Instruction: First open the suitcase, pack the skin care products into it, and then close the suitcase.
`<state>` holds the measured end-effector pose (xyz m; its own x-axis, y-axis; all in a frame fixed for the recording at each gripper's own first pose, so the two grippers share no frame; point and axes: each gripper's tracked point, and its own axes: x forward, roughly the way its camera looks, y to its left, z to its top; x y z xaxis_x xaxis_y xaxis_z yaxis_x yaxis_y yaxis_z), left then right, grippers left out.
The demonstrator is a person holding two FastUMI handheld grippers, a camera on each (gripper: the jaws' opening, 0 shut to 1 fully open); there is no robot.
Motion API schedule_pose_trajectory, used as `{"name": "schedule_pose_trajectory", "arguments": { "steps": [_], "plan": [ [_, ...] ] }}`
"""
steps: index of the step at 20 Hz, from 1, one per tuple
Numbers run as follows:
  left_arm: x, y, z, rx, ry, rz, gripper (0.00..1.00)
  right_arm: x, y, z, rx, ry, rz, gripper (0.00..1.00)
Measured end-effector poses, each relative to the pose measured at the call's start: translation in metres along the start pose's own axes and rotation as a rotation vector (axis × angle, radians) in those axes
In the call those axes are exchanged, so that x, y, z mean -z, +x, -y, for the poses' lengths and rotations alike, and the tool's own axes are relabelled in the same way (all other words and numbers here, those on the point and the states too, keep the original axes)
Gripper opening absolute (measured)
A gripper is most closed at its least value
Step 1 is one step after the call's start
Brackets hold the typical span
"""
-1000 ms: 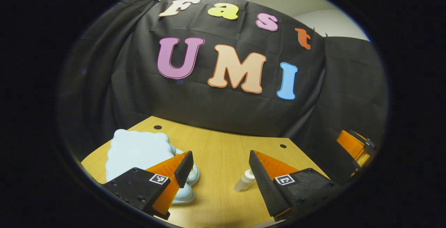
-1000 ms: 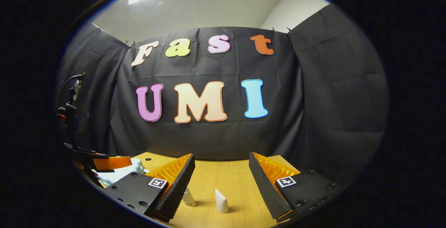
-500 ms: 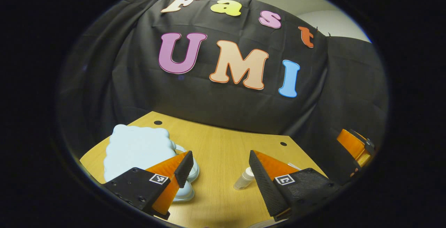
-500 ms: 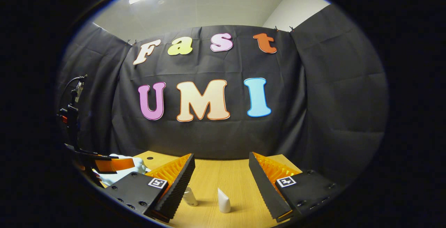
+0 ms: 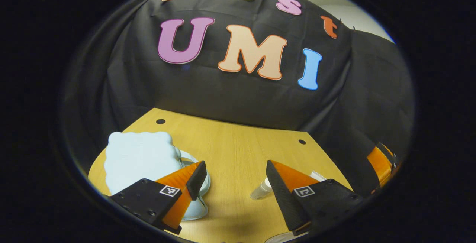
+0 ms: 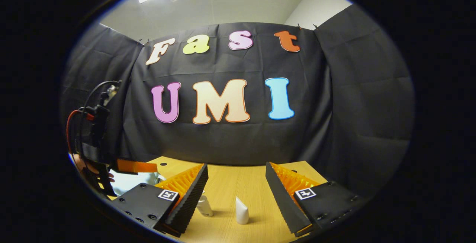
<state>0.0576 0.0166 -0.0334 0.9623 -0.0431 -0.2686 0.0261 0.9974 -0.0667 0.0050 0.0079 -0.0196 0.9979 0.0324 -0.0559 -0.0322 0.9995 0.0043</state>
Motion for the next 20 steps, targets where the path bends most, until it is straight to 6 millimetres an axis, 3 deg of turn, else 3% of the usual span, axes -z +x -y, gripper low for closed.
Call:
{"name": "schedule_pose_trajectory", "arguments": {
  "steps": [5, 8, 14, 20],
  "plan": [
    [0.021, 0.050, -0.031, -0.061, -0.102, -0.209, 0.95, 0.011, 0.002, -0.003, -0.023, 0.002, -0.034, 0.98],
    [0.036, 0.073, -0.039, -0.080, -0.167, -0.333, 0.96, 0.017, 0.001, -0.005, -0.034, -0.002, -0.053, 0.98],
    [0.062, 0.103, -0.057, -0.172, -0.227, -0.537, 0.96, 0.024, -0.005, -0.012, -0.062, -0.011, -0.072, 0.98],
    [0.092, 0.119, -0.069, -0.249, -0.259, -0.667, 0.95, 0.027, -0.016, -0.013, -0.071, -0.032, -0.089, 0.98]
  ]
}}
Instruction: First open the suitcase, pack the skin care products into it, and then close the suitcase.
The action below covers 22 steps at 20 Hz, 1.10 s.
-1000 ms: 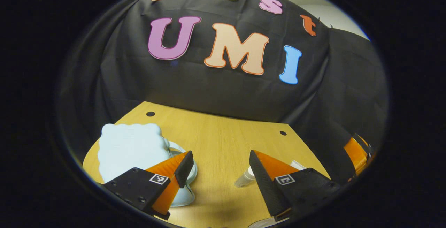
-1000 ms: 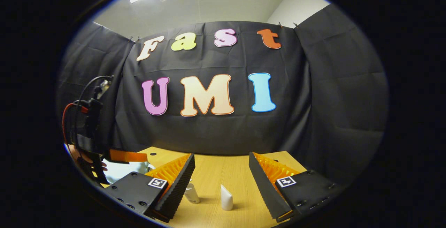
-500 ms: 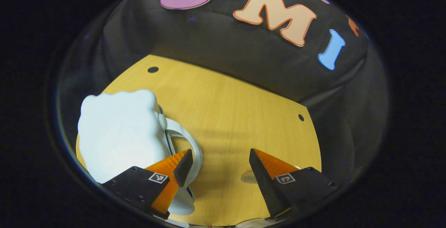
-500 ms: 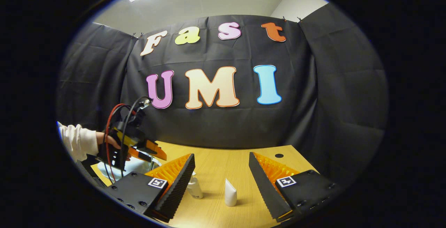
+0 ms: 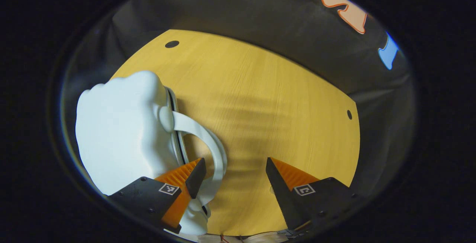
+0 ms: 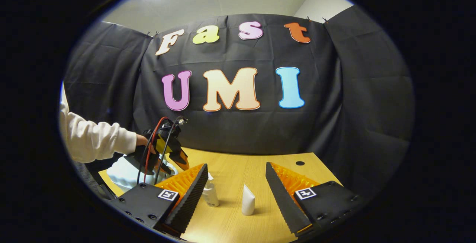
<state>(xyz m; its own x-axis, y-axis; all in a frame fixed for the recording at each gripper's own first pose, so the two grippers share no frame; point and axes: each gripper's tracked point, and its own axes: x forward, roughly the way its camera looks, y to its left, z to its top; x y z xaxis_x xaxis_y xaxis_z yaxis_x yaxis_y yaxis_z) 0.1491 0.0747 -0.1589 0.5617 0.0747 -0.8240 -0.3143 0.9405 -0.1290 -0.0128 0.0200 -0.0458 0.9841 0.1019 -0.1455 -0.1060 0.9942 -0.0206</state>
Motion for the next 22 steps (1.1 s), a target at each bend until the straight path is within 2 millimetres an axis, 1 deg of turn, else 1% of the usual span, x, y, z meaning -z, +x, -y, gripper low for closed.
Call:
{"name": "schedule_pose_trajectory", "arguments": {
  "steps": [2, 3, 4, 5, 6, 7, 10, 11, 13, 14, 15, 16, 17, 18, 19, 20, 22],
  "plan": [
    [0.000, 0.006, -0.005, -0.027, -0.005, -0.024, 0.95, 0.001, -0.005, 0.002, 0.006, -0.013, -0.005, 0.98],
    [0.000, 0.010, -0.006, -0.030, -0.002, -0.030, 0.93, 0.002, -0.006, 0.002, 0.009, -0.019, -0.007, 0.98],
    [-0.001, 0.014, -0.008, -0.037, 0.005, -0.039, 0.87, 0.002, -0.008, 0.002, 0.011, -0.022, -0.009, 0.98],
    [-0.001, 0.017, -0.009, -0.039, 0.010, -0.048, 0.84, 0.002, -0.010, 0.003, 0.014, -0.025, -0.013, 0.98],
    [0.001, 0.018, -0.009, -0.040, 0.013, -0.058, 0.79, 0.003, -0.011, 0.003, 0.017, -0.028, -0.016, 0.98],
    [0.003, 0.020, -0.011, -0.045, 0.011, -0.075, 0.77, 0.004, -0.013, 0.004, 0.021, -0.031, -0.019, 0.98],
    [0.007, 0.027, -0.012, -0.041, 0.002, -0.104, 0.64, 0.003, -0.016, 0.005, 0.034, -0.036, -0.020, 0.98],
    [0.010, 0.028, -0.013, -0.037, 0.002, -0.114, 0.61, 0.004, -0.017, 0.005, 0.038, -0.035, -0.019, 0.98],
    [0.011, 0.030, -0.017, -0.045, 0.002, -0.123, 0.52, 0.002, -0.019, 0.004, 0.043, -0.035, -0.015, 0.98],
    [0.012, 0.030, -0.021, -0.052, 0.000, -0.126, 0.40, 0.001, -0.019, 0.004, 0.045, -0.036, -0.012, 0.98],
    [0.013, 0.031, -0.024, -0.056, -0.004, -0.133, 0.33, 0.002, -0.019, 0.004, 0.045, -0.038, -0.012, 0.98],
    [0.014, 0.033, -0.027, -0.058, -0.015, -0.140, 0.14, 0.002, -0.019, 0.003, 0.045, -0.039, -0.013, 0.98],
    [0.015, 0.032, -0.030, -0.055, -0.029, -0.148, 0.13, 0.003, -0.019, 0.003, 0.045, -0.041, -0.015, 0.98],
    [0.017, 0.034, -0.031, -0.049, -0.038, -0.156, 0.10, 0.004, -0.019, 0.002, 0.044, -0.042, -0.018, 0.98],
    [0.017, 0.034, -0.030, -0.036, -0.040, -0.160, 0.09, 0.004, -0.019, 0.002, 0.042, -0.042, -0.019, 0.98],
    [0.015, 0.034, -0.029, -0.025, -0.032, -0.151, 0.06, 0.004, -0.020, 0.001, 0.042, -0.043, -0.018, 0.98],
    [0.014, 0.031, -0.028, -0.009, -0.024, -0.154, 0.03, 0.004, -0.020, 0.001, 0.043, -0.046, -0.017, 0.98]
  ]
}}
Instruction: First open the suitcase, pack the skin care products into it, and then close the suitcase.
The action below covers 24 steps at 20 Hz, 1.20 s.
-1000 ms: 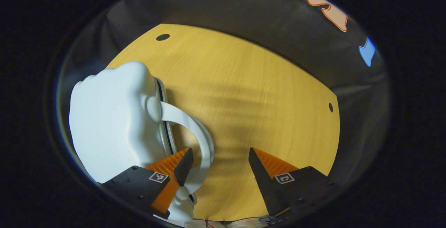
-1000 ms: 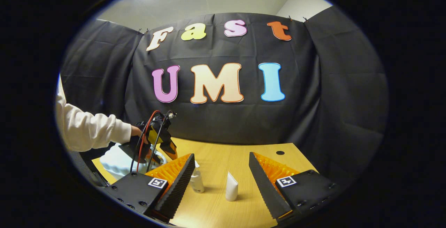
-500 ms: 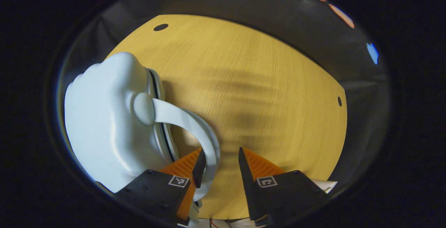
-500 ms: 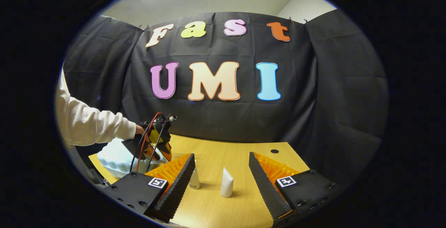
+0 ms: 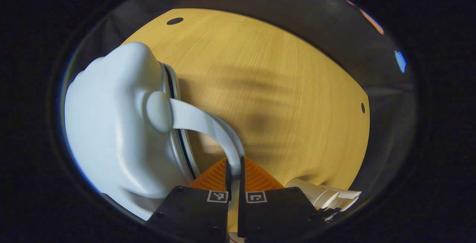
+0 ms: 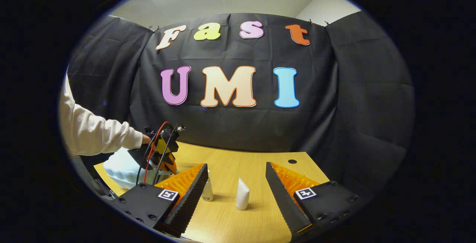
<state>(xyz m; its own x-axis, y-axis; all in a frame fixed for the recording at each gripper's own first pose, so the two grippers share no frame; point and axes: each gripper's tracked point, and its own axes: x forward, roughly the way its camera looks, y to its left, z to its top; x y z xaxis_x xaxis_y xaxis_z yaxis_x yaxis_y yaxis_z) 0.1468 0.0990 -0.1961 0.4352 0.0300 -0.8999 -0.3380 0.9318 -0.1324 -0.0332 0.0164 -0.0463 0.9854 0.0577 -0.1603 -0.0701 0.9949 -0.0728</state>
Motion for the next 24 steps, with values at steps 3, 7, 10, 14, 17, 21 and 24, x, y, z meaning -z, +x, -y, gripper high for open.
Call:
{"name": "schedule_pose_trajectory", "arguments": {
  "steps": [3, 7, 10, 14, 17, 21, 24],
  "plan": [
    [-0.005, -0.009, 0.009, 0.024, 0.025, 0.016, 0.00, 0.001, 0.001, 0.001, 0.001, 0.003, -0.001, 0.98],
    [-0.014, -0.041, 0.023, 0.126, 0.030, 0.064, 0.00, 0.000, 0.006, -0.002, -0.013, 0.004, -0.002, 0.98],
    [-0.023, -0.079, 0.022, 0.202, 0.036, 0.136, 0.00, -0.005, 0.011, -0.009, -0.039, -0.012, 0.006, 1.00],
    [-0.036, -0.172, -0.007, 0.292, 0.005, 0.279, 0.00, -0.014, 0.013, -0.018, -0.064, -0.011, 0.024, 0.98],
    [-0.034, -0.225, -0.049, 0.329, -0.031, 0.366, 0.00, -0.017, 0.016, -0.023, -0.069, -0.009, 0.036, 0.99],
    [-0.027, -0.284, -0.138, 0.295, -0.068, 0.449, 0.00, -0.019, 0.021, -0.035, -0.084, 0.006, 0.038, 1.00],
    [-0.005, -0.297, -0.205, 0.209, -0.077, 0.452, 0.00, -0.027, 0.027, -0.044, -0.092, 0.019, 0.058, 0.99]
  ]
}}
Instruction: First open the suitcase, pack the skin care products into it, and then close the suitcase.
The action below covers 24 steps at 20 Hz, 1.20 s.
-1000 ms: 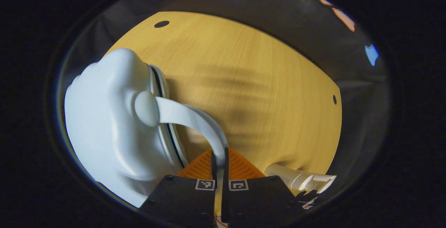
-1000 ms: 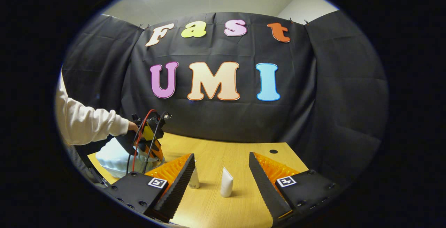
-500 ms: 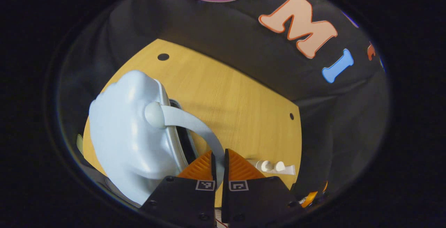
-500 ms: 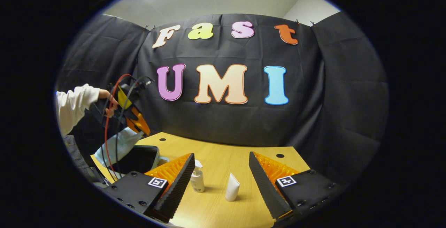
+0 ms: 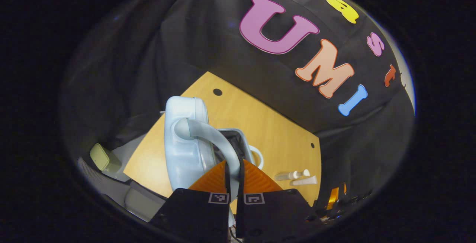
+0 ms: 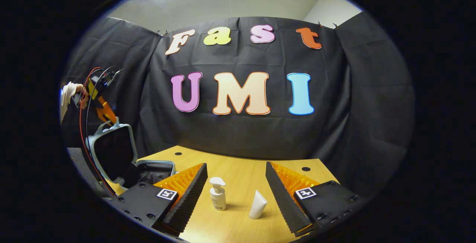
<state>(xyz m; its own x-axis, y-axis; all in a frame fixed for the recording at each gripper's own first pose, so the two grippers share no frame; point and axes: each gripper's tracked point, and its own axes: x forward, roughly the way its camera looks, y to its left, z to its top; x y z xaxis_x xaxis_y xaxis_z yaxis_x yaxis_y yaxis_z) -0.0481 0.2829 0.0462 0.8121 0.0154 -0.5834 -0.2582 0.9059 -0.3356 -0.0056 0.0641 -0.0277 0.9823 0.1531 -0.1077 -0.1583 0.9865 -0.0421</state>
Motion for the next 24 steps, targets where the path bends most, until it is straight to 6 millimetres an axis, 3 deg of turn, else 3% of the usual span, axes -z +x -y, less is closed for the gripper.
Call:
{"name": "schedule_pose_trajectory", "arguments": {
  "steps": [7, 13, 19, 24],
  "plan": [
    [0.035, -0.030, -0.156, -0.321, 0.075, -0.007, 0.00, -0.003, 0.011, -0.016, 0.005, 0.029, 0.011, 1.00],
    [0.077, -0.013, -0.239, -0.336, -0.036, 0.018, 0.00, -0.008, 0.006, -0.025, 0.023, 0.033, 0.008, 0.99],
    [0.119, 0.036, -0.292, -0.234, -0.148, 0.068, 0.00, -0.014, -0.004, -0.034, 0.032, -0.010, 0.016, 0.99],
    [0.136, 0.069, -0.312, -0.205, -0.207, 0.081, 0.00, -0.008, -0.002, -0.048, 0.010, -0.003, -0.008, 0.99]
  ]
}}
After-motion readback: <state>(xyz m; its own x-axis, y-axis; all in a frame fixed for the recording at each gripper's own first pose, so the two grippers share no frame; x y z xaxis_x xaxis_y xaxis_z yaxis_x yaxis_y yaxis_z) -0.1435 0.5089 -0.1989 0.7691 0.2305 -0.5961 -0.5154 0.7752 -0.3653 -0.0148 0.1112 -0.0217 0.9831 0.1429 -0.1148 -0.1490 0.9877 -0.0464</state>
